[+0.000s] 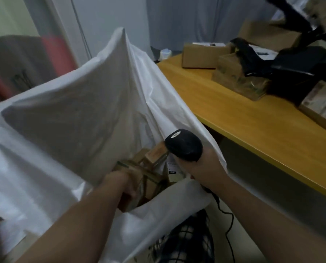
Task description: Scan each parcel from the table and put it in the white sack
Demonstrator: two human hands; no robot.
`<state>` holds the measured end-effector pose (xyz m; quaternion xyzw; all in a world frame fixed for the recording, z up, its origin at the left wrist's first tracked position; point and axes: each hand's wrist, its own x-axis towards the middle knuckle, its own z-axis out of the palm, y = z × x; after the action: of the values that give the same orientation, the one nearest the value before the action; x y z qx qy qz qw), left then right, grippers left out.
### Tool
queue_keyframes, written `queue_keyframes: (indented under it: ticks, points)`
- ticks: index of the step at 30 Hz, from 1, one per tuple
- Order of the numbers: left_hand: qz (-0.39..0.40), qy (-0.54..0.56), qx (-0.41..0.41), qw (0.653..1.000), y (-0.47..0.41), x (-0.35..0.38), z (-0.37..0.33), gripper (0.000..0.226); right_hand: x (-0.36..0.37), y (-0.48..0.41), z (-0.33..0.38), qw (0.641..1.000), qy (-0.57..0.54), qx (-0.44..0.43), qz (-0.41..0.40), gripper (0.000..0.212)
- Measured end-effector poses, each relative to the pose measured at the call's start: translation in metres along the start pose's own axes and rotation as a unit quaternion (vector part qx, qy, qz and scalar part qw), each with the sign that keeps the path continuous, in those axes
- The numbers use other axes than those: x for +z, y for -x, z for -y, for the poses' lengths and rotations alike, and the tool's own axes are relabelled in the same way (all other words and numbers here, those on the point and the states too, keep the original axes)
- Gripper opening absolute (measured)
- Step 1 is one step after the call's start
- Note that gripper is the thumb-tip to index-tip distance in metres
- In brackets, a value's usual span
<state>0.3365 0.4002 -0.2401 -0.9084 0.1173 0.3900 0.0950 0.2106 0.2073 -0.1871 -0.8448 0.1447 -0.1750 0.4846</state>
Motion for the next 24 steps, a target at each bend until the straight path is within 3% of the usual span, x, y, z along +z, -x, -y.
queue_keyframes:
  ticks: [4,8,10,14,19,24]
  points:
    - [-0.211,0.061,-0.016,0.975,-0.018,0.0,-0.019,0.106,0.005,-0.006,-0.014,0.999,0.01,0.021,-0.023,0.017]
    - [-0.305,0.072,0.018,0.949,-0.022,-0.009,-0.034,0.108,0.012,-0.009,-0.025,0.998,0.013,0.049,-0.026,0.029]
    - [-0.314,0.079,0.022,0.946,-0.024,-0.014,-0.037,0.108,0.012,-0.011,-0.03,0.997,0.013,0.071,-0.031,0.028]
    - [-0.346,0.108,0.071,0.929,-0.013,-0.029,-0.049,0.086,0.001,-0.011,-0.026,0.994,0.008,0.102,-0.04,0.024]
    - [-0.444,0.168,0.232,0.849,0.04,-0.063,-0.093,0.051,-0.046,-0.01,-0.009,0.988,-0.043,0.118,-0.089,0.015]
    - [-0.486,0.16,0.36,0.78,0.101,-0.097,-0.163,0.043,-0.132,-0.01,0.005,0.98,-0.041,0.076,-0.179,0.015]
